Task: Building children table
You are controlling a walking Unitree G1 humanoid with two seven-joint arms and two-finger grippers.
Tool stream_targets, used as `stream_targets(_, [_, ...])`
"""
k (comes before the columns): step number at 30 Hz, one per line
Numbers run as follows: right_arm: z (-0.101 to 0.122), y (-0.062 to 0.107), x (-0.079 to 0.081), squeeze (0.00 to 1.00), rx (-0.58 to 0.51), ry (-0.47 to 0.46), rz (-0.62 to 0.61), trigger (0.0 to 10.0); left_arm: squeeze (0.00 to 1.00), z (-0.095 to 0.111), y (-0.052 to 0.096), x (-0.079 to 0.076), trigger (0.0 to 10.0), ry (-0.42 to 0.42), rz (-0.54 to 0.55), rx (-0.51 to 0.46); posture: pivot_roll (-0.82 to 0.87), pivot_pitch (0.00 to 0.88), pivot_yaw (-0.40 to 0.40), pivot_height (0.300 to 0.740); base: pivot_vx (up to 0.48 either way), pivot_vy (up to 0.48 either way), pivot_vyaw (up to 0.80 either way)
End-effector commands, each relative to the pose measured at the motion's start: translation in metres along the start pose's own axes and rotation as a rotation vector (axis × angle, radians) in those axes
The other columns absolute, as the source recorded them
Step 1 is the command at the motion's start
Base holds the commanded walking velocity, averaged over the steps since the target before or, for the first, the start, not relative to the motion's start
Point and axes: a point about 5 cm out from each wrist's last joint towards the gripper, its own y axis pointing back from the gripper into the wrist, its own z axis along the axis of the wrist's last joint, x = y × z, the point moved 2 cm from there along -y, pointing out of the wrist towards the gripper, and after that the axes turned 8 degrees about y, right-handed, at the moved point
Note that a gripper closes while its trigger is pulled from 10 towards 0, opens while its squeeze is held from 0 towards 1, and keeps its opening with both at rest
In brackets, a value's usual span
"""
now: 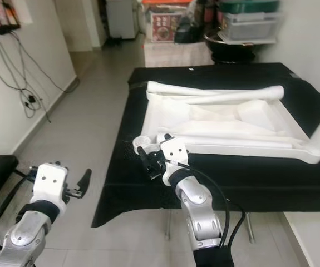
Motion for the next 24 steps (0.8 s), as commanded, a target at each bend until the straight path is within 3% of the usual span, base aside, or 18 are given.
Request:
stream_targets(1, [-0.0014, -0.0021, 0.0012, 0.00, 0.009, -0.016, 0.001, 10.0, 0.00, 0.0008, 0.0003, 0.0028, 10.0, 0.010, 0.002, -0.004, -0.08, 0.024, 0.070, 0.740, 0.000, 0.000, 0.00])
stream_targets(4, [-0.0059, -0.0043, 0.0012, 0.00, 0.035, -0.032, 0.010, 10.0, 0.00, -0.0019, -0.0028, 0.0056, 10.0, 0.082, 0.001, -0.004, -0.08, 0.017, 0.077, 0.740, 0.000, 0.000, -0.53])
stream_targets(14, [-0.0075, -0.0036, 0.0028, 0.00, 0.028, -0.070, 0.035, 10.0, 0.00, -0.0011, -0.0036, 0.0015, 10.0, 0.079, -0.023, -0.008, -0.09, 0.014, 0.082, 0.740, 0.247, 0.000, -0.50])
stream_targets(22, [-0.0075, -0.0028, 0.0034, 0.00, 0.030, -0.038, 0.047, 10.0, 0.00, 0.0004, -0.0024, -0.0015, 10.0, 0.084, -0.032, -0.011, -0.09, 0.012, 0.082, 0.740, 0.317, 0.000, 0.00])
stream_targets(24, [-0.0070, -0.0025, 0.0045, 0.00, 0.026, -0.025, 0.057, 10.0, 0.00, 0.0008, -0.0027, -0.0019, 10.0, 0.083, -0.034, -0.011, -0.09, 0.012, 0.082, 0.740, 0.315, 0.000, 0.80])
